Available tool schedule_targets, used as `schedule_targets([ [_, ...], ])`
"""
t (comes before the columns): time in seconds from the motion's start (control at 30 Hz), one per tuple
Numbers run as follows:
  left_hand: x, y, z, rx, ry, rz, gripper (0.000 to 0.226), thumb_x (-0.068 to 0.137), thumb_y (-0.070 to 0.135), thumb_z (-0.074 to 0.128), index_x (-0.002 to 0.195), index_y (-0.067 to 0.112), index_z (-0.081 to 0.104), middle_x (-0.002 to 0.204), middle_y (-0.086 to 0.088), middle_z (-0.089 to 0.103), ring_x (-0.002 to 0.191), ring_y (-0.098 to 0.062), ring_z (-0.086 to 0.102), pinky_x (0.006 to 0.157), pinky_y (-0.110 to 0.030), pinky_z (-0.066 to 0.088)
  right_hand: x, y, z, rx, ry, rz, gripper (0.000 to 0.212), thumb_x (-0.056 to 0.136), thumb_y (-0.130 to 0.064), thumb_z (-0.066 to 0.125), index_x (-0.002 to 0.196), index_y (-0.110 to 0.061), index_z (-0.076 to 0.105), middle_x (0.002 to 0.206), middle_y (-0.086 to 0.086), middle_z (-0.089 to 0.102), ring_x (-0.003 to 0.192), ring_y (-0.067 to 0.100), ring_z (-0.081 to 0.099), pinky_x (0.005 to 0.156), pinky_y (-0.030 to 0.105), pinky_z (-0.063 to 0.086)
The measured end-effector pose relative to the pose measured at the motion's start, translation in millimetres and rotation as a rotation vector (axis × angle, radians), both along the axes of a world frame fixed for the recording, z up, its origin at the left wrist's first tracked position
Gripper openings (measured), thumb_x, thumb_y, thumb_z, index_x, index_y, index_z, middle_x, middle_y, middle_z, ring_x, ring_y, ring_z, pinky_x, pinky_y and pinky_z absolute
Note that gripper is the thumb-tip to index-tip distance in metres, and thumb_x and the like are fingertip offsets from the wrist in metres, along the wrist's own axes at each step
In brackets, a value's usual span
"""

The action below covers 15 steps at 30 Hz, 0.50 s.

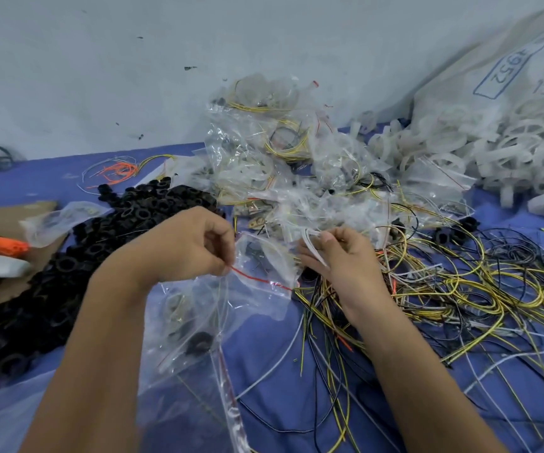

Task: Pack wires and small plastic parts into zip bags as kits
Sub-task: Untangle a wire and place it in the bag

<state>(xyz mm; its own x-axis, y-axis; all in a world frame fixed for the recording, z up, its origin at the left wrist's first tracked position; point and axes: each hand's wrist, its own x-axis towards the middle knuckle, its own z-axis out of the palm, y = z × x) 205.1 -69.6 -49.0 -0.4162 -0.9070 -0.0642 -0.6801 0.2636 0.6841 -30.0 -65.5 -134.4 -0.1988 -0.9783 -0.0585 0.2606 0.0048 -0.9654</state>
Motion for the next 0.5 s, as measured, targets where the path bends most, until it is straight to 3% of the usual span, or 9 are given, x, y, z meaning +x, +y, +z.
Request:
schedule_targets([
  [0.1,18,5,10,0.021,0.047,-0.010,0.034,0.075,-0.018,0.077,0.068,0.015,0.072,0.066,-0.006,0.070,0.059,-0.011,0.062,0.057,-0.018,0.048,0,-1,-7,-0.057,0.340,-0.063,0.010,0.104,-0.011,0.052,0.098,-0.008,0.060,0.097,0.008,0.074,0.091,0.020,0.074,0.080,0.028,0.059],
  [0.2,28,9,18,-0.013,0.120,-0.025,0.032,0.077,-0.015,0.078,0.071,0.016,0.071,0.067,-0.008,0.069,0.058,-0.015,0.061,0.054,-0.019,0.047,2,2,-9,-0.099,0.592,-0.070,0.005,0.100,-0.016,0.059,0.098,-0.014,0.063,0.093,0.002,0.071,0.089,0.020,0.071,0.086,0.046,0.058],
  [0.3,23,10,18,-0.024,0.153,-0.044,0.031,0.078,-0.012,0.079,0.074,0.018,0.073,0.069,-0.007,0.070,0.060,-0.014,0.062,0.056,-0.022,0.049,2,8,-4,-0.216,0.650,-0.193,0.004,0.096,-0.020,0.066,0.093,-0.017,0.068,0.082,-0.008,0.071,0.076,0.004,0.068,0.072,0.030,0.057],
  [0.4,1,7,12,-0.027,0.120,-0.089,0.026,0.079,-0.006,0.082,0.076,0.019,0.076,0.071,0.000,0.073,0.063,-0.007,0.063,0.062,-0.019,0.049,-7,13,10,-0.382,0.604,-0.430,0.006,0.094,-0.024,0.069,0.088,-0.022,0.069,0.075,-0.012,0.068,0.069,0.002,0.064,0.065,0.016,0.046],
  [0.5,-25,4,3,-0.081,0.077,-0.097,0.021,0.079,0.001,0.084,0.078,0.021,0.078,0.074,0.005,0.075,0.065,-0.002,0.064,0.067,-0.016,0.049,-15,15,21,-0.485,0.577,-0.337,0.006,0.091,-0.018,0.073,0.085,-0.022,0.072,0.074,-0.012,0.069,0.067,0.004,0.063,0.065,0.017,0.048],
])
